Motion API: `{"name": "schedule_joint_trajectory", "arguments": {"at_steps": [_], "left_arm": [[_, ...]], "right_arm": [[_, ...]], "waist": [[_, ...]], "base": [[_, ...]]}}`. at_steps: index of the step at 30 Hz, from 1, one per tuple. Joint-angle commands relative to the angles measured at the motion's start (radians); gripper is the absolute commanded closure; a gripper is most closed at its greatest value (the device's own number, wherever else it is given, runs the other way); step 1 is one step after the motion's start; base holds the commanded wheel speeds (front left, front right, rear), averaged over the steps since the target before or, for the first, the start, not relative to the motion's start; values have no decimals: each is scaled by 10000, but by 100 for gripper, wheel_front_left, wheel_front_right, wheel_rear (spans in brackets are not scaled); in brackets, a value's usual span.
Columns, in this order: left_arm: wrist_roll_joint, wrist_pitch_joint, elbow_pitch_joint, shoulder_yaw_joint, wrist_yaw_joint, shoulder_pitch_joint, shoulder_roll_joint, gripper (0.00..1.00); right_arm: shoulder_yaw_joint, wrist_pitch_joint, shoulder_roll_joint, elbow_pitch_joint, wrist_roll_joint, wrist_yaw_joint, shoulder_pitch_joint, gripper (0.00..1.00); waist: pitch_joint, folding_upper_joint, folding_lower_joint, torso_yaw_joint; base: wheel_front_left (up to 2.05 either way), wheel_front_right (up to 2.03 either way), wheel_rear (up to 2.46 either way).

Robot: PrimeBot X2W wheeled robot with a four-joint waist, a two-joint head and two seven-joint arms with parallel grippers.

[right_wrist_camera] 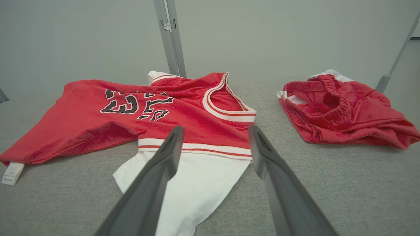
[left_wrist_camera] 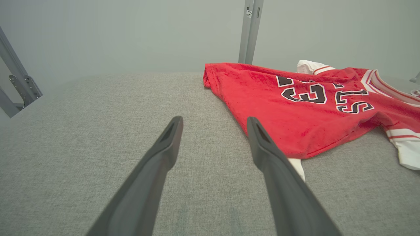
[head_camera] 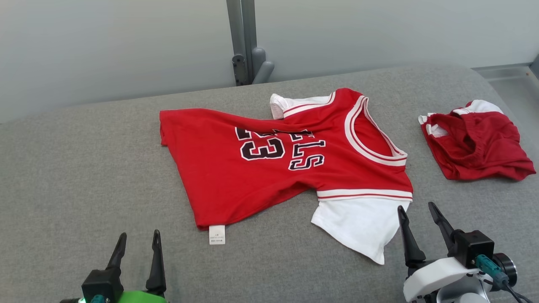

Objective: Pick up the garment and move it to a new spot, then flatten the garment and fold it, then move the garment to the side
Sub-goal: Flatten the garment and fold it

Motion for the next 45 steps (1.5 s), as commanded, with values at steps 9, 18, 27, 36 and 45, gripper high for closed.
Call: {"name": "schedule_joint_trajectory", "arguments": {"at_steps": [9,18,27,36,45], "left_arm": [[75,-27,380,-302,-254,455,-56,0],[-366,-24,1740,-1103,-219,-770,-58,0],[-536,-15,2837,-976,117,-1800,-49,0],[-635,-6,3151,-688,173,-2039,-53,38],[-54,-14,2658,-591,123,-2150,-23,100]], "right_arm": [[33,-27,-27,2,-60,-12,186,0],[155,-27,-29,-97,-355,-12,-396,0],[24,-29,-22,-144,-449,-12,-738,0],[2,-27,-24,-143,-344,-12,-884,0],[-25,-27,-25,-70,-207,-12,-830,0]], "waist": [[-8,97,0,102],[944,97,0,-585],[1531,97,0,-1210],[1757,97,0,-1381],[1563,97,0,-1126]], "base": [[0,0,0],[0,0,0],[0,0,0],[0,0,0],[0,0,0]]}}
